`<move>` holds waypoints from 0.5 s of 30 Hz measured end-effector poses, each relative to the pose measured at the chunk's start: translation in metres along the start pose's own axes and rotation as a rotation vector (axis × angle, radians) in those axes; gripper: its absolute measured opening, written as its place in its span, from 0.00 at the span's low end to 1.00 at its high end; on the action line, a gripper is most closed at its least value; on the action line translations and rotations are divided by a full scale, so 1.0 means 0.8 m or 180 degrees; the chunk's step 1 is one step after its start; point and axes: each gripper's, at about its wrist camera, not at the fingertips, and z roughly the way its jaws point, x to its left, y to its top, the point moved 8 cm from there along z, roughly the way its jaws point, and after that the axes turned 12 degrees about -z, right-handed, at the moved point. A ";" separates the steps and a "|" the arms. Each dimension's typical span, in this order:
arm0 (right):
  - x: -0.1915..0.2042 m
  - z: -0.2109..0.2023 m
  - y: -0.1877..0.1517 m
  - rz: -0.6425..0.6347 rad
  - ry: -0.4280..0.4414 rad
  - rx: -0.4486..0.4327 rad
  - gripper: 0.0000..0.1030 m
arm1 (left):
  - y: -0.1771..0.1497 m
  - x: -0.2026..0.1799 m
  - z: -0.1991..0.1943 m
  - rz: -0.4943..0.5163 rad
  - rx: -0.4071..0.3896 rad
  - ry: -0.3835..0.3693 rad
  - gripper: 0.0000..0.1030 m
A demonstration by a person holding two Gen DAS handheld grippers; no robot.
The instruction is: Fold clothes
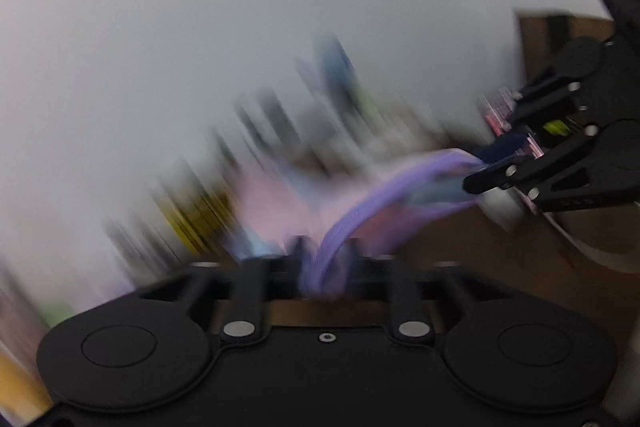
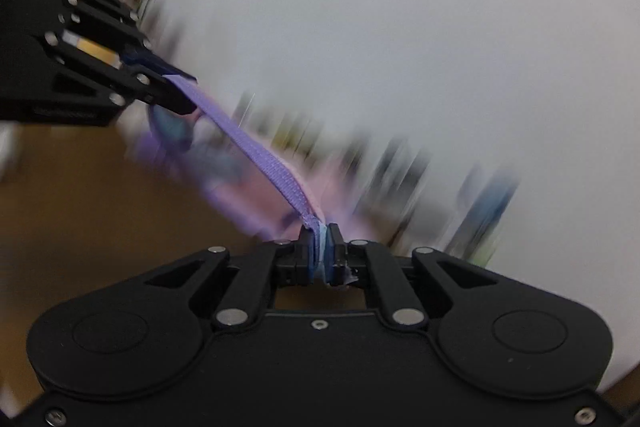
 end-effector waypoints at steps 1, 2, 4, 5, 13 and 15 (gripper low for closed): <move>0.028 0.010 -0.037 -0.0067 0.0179 0.0125 0.24 | -0.049 -0.007 0.010 -0.0219 0.0134 -0.0240 0.37; 0.040 0.015 -0.049 -0.0077 0.0241 0.0167 0.24 | -0.072 -0.002 0.012 -0.0351 0.0138 -0.0307 0.37; 0.070 0.021 -0.081 0.0062 0.0342 0.0207 0.30 | -0.102 0.034 -0.010 -0.0557 0.0075 -0.0325 0.47; 0.075 0.016 -0.089 0.0136 0.0358 0.0151 0.39 | -0.103 0.054 -0.017 -0.0623 0.0024 -0.0244 0.52; 0.025 0.068 -0.056 0.0396 0.0175 -0.0161 0.74 | 0.003 0.146 0.069 -0.0930 -0.0325 0.0358 0.62; 0.016 0.097 -0.057 0.0423 0.0160 -0.0074 0.69 | 0.011 0.135 0.098 -0.0863 -0.0255 0.0287 0.62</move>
